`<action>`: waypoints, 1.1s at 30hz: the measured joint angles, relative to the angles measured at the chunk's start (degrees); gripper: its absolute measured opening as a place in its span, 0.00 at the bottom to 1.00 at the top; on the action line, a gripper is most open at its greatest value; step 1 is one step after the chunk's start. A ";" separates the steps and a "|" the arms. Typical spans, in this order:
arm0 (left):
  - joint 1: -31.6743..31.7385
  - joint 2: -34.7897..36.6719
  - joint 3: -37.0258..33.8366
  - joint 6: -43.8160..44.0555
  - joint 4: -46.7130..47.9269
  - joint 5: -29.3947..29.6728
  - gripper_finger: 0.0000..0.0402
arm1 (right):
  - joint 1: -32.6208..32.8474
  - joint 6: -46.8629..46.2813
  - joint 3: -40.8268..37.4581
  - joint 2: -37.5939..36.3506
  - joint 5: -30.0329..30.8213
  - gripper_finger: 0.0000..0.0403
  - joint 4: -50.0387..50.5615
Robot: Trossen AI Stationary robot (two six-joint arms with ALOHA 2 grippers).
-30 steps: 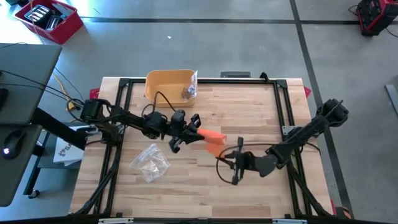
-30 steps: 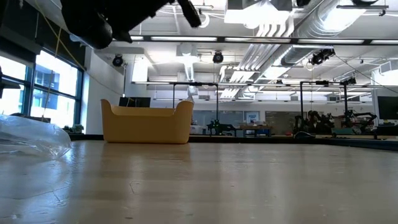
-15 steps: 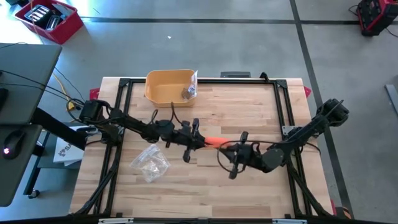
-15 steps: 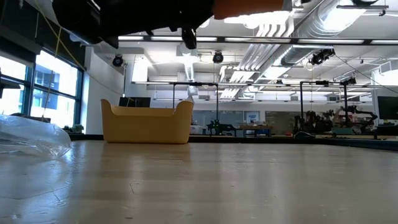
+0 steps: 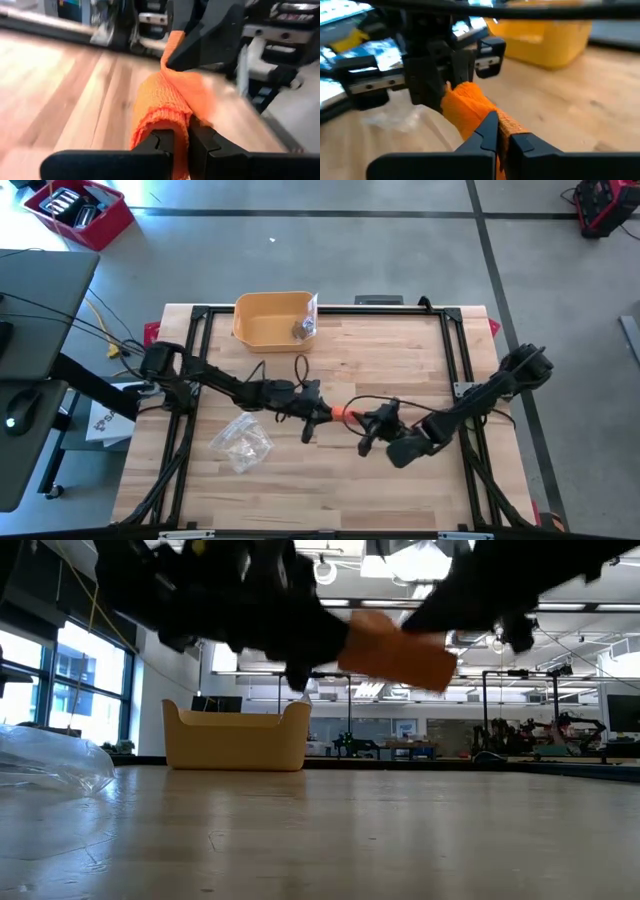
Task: Roll bandage
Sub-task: Roll the orange bandage
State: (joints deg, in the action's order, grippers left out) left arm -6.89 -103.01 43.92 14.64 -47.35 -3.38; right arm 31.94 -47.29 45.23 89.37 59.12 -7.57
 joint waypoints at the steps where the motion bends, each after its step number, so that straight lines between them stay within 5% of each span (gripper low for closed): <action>1: 0.29 -1.19 0.00 -0.27 0.31 -0.12 0.04 | -0.45 -1.03 0.00 1.50 -0.84 0.00 0.20; 6: 3.79 -7.27 0.21 0.35 0.02 -1.31 0.04 | -3.33 -6.42 0.00 7.78 -2.15 0.00 1.12; 11: 8.05 -12.99 0.20 7.89 -4.66 -8.71 0.04 | -7.50 -9.60 -0.01 10.59 -5.95 0.00 4.73; 22: 14.35 -16.75 0.81 21.36 -7.74 -13.74 0.04 | -16.90 -1.40 0.02 10.68 -13.99 0.01 7.18; 33: 14.88 -16.86 0.74 24.88 -7.06 -13.51 0.04 | -22.62 9.26 0.02 4.19 -23.70 0.33 11.54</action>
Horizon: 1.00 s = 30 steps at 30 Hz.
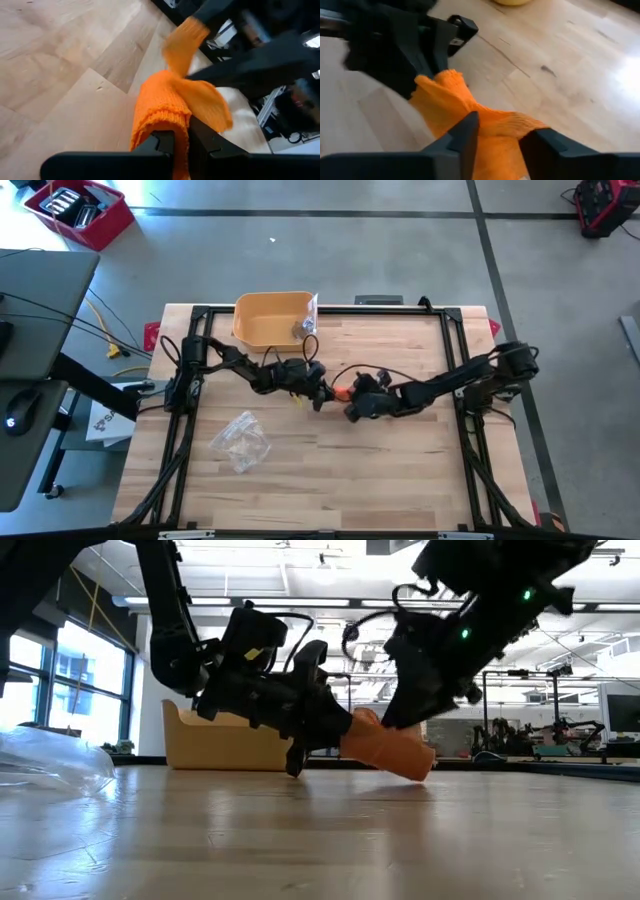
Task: Roll bandage
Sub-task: Roll the orange bandage
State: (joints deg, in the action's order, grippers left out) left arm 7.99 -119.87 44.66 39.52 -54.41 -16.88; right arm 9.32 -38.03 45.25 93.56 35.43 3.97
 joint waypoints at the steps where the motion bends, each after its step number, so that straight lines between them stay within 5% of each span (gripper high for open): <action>1: 0.00 -0.02 0.00 0.23 -0.05 -0.01 0.04 | 0.01 1.66 0.00 -1.22 -0.52 0.35 0.44; 11: -0.12 -0.09 -0.13 0.31 -0.33 -0.94 0.04 | 2.66 20.89 0.00 -8.03 -12.96 0.42 -1.67; 17: -0.36 -0.12 -0.17 0.88 -1.38 -1.26 0.04 | 3.01 21.38 0.00 -1.63 -3.28 0.41 -1.88; 26: -1.34 -0.22 -0.19 3.36 -4.09 -3.45 0.04 | 4.46 21.63 0.07 0.00 -1.23 0.13 -1.77; 30: -1.48 -0.26 -0.22 2.04 -5.30 -4.33 0.04 | 5.09 23.75 -0.02 -2.83 -1.48 0.08 -1.26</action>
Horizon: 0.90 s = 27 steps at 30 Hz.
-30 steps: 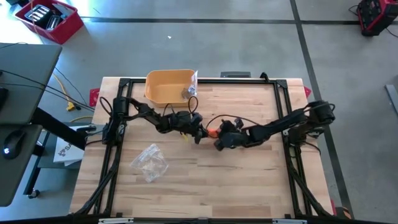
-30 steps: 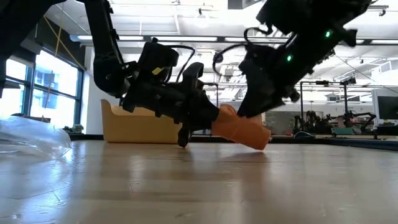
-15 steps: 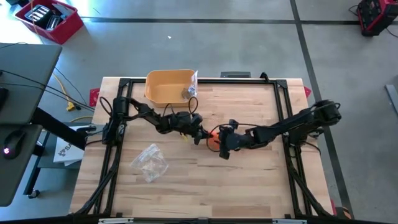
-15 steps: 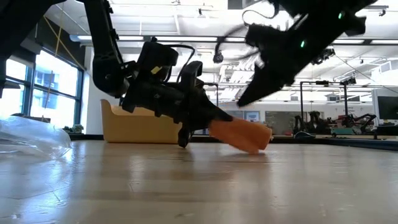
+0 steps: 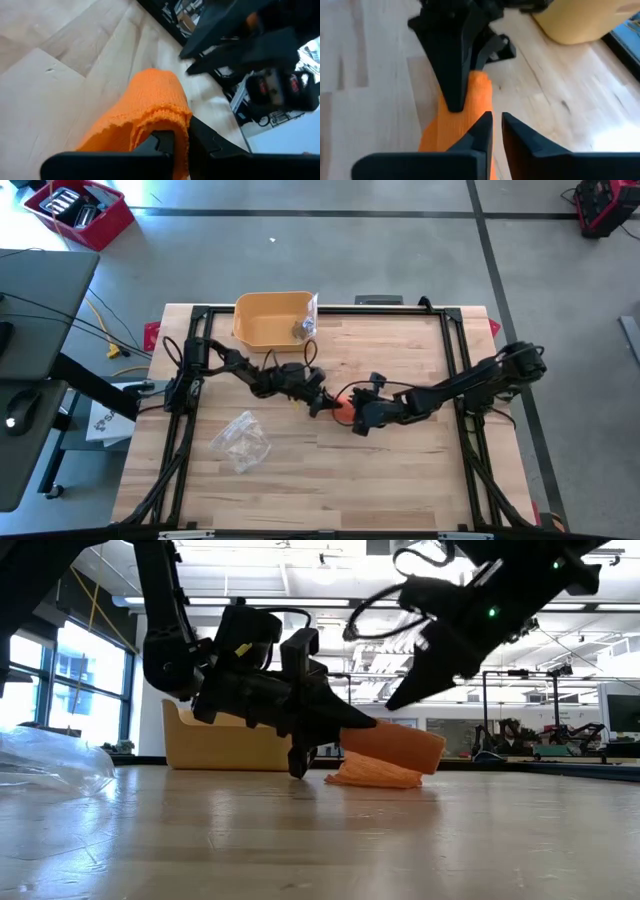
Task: Roll bandage
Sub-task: Roll the orange bandage
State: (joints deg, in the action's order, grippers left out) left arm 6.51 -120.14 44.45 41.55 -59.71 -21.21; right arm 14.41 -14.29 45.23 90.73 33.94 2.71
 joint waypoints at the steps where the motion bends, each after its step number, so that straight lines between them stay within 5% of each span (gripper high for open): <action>1: -0.04 0.00 -0.04 -0.35 -0.06 0.01 0.04 | 0.00 0.34 0.00 -0.72 -0.45 0.09 0.26; 9: -0.05 -0.12 -0.06 -10.52 0.72 0.41 0.04 | -2.97 0.79 0.00 -3.04 -13.45 0.43 1.67; 13: 0.12 -0.24 -0.15 -20.18 0.86 1.16 0.04 | -4.53 -1.39 0.00 -2.92 -13.98 0.59 3.32; 22: 0.41 -0.22 -0.13 -41.08 0.57 4.63 0.04 | -8.22 2.84 0.00 -2.92 -19.12 0.64 3.34; 27: -0.92 0.68 -0.09 -41.76 0.50 6.67 0.04 | -8.19 3.53 0.00 -4.81 -22.50 0.64 5.39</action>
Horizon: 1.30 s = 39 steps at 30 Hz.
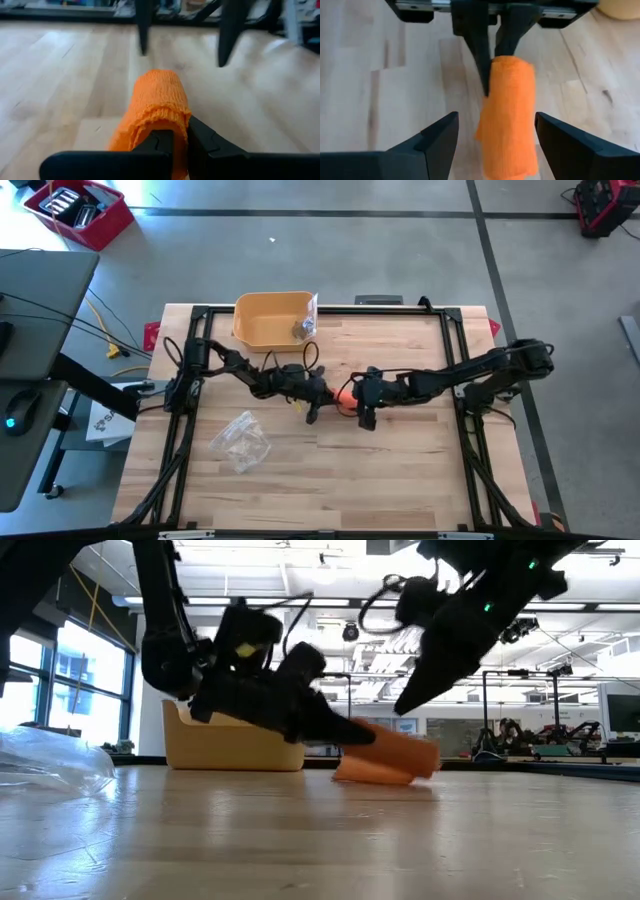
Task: Roll bandage
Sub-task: Roll the orange bandage
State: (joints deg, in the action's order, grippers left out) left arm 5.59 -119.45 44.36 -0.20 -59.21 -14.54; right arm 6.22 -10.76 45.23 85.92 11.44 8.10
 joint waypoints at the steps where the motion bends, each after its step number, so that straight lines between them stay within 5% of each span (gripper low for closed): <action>1: -0.79 0.45 0.00 0.20 -0.28 0.08 0.04 | 0.50 -0.96 0.00 -1.29 -0.02 0.64 1.13; 6: -4.87 5.09 0.04 7.37 0.00 -0.26 0.04 | 4.19 -3.98 0.00 -9.43 3.60 0.64 9.78; 11: -5.93 7.66 0.20 26.55 -0.79 4.21 0.04 | 7.33 -4.66 0.00 -16.76 9.62 0.64 10.99; 18: -0.44 1.63 0.13 32.79 1.20 12.54 0.04 | 7.82 -6.03 -0.94 -17.32 5.90 0.64 9.54; 30: 4.91 -6.54 2.64 35.76 -3.79 11.89 0.04 | 4.13 0.67 -11.56 -1.33 2.10 0.58 -19.04; 39: 4.83 -6.65 2.56 35.75 -4.08 11.85 0.04 | -5.53 3.31 -6.69 15.29 8.29 0.41 -21.41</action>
State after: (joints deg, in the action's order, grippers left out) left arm 10.43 -126.10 46.92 35.55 -63.29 -2.69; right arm 0.69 -7.45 38.54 101.21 19.73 -13.31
